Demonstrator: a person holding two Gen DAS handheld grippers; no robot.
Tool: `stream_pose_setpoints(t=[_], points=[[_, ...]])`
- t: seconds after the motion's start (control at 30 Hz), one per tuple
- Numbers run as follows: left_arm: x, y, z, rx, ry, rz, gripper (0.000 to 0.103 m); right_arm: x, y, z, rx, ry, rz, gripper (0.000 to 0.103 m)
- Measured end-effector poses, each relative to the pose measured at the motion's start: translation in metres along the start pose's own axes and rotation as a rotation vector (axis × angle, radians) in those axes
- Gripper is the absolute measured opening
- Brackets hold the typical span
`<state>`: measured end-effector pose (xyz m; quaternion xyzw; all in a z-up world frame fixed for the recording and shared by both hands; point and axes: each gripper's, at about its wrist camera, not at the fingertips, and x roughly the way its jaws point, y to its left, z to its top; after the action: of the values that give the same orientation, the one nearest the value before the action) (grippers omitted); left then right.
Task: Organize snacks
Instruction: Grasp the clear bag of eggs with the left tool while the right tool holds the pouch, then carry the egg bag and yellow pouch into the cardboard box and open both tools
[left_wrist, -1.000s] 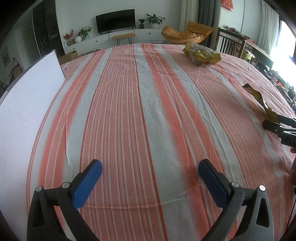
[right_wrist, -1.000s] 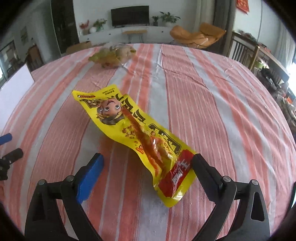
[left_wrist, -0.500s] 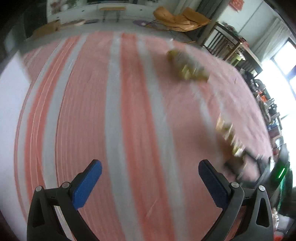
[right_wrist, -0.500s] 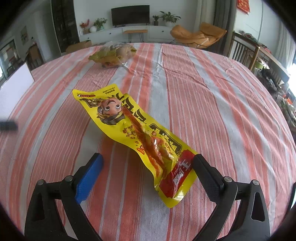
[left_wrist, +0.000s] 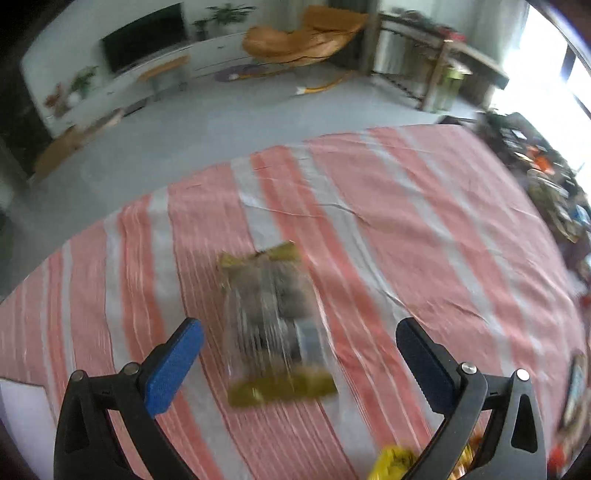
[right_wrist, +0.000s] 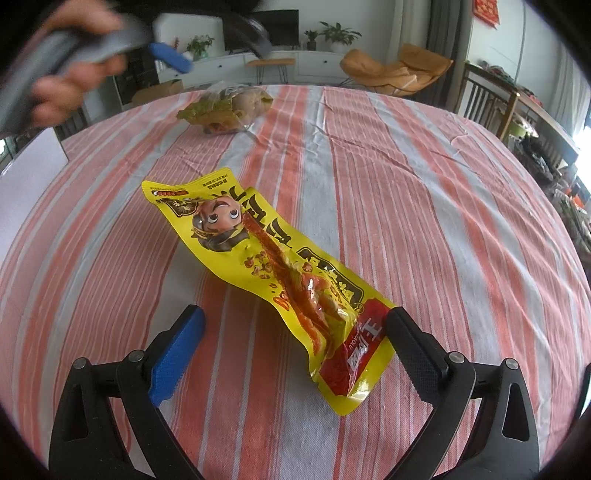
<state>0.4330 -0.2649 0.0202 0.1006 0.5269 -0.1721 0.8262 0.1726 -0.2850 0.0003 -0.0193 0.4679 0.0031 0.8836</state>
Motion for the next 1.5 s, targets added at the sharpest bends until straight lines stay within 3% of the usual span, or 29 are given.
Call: stream_pose_setpoints(t=[0.13, 0.27, 0.37, 0.43, 0.5, 0.63, 0.8, 0.93, 1.0, 1.07, 1.2, 1.3, 1.4, 1.5], points=[[0.029, 0.014, 0.002, -0.094, 0.020, 0.070, 0.103, 0.000, 0.001, 0.000, -0.001, 0.000, 0.000, 0.100], [0.043, 0.034, -0.009, -0.156, 0.047, 0.030, 0.100, 0.000, 0.001, 0.000, 0.000, 0.000, 0.000, 0.100], [0.037, 0.039, -0.018, -0.168, 0.013, -0.042, 0.071, 0.000, 0.001, 0.000, 0.000, 0.000, -0.001, 0.100], [0.029, 0.036, -0.025, -0.138, -0.015, 0.000, 0.068, 0.000, 0.001, 0.000, 0.000, 0.001, -0.001, 0.100], [0.013, 0.034, -0.041, -0.094, -0.052, -0.003, 0.067, 0.000, 0.001, 0.000, 0.000, 0.001, -0.001, 0.100], [-0.036, 0.046, -0.097, -0.077, -0.089, -0.063, 0.068, 0.000, 0.001, 0.000, 0.000, 0.001, -0.001, 0.100], [-0.092, 0.080, -0.207, -0.140, -0.116, -0.013, 0.068, 0.000, 0.001, 0.000, 0.000, 0.001, -0.002, 0.100], [-0.104, 0.090, -0.287, -0.194, -0.118, 0.029, 0.071, -0.001, 0.001, 0.000, 0.001, 0.001, -0.003, 0.100], [-0.099, 0.090, -0.316, -0.216, -0.111, 0.048, 0.082, -0.001, 0.001, 0.000, 0.001, 0.002, -0.003, 0.100], [-0.091, 0.089, -0.336, -0.216, -0.111, 0.055, 0.085, -0.001, 0.001, 0.000, 0.001, 0.002, -0.003, 0.100], [-0.088, 0.083, -0.351, -0.194, -0.131, 0.070, 0.087, -0.001, 0.001, 0.000, 0.005, 0.001, 0.001, 0.100], [-0.095, 0.083, -0.343, -0.193, -0.127, 0.016, 0.087, 0.000, 0.000, 0.001, 0.017, -0.005, 0.016, 0.101], [-0.100, 0.087, -0.334, -0.171, -0.117, 0.016, 0.087, 0.002, 0.000, 0.003, 0.004, 0.004, 0.025, 0.101], [-0.100, 0.092, -0.324, -0.181, -0.097, -0.011, 0.087, 0.005, 0.002, 0.018, -0.100, 0.121, 0.073, 0.099]])
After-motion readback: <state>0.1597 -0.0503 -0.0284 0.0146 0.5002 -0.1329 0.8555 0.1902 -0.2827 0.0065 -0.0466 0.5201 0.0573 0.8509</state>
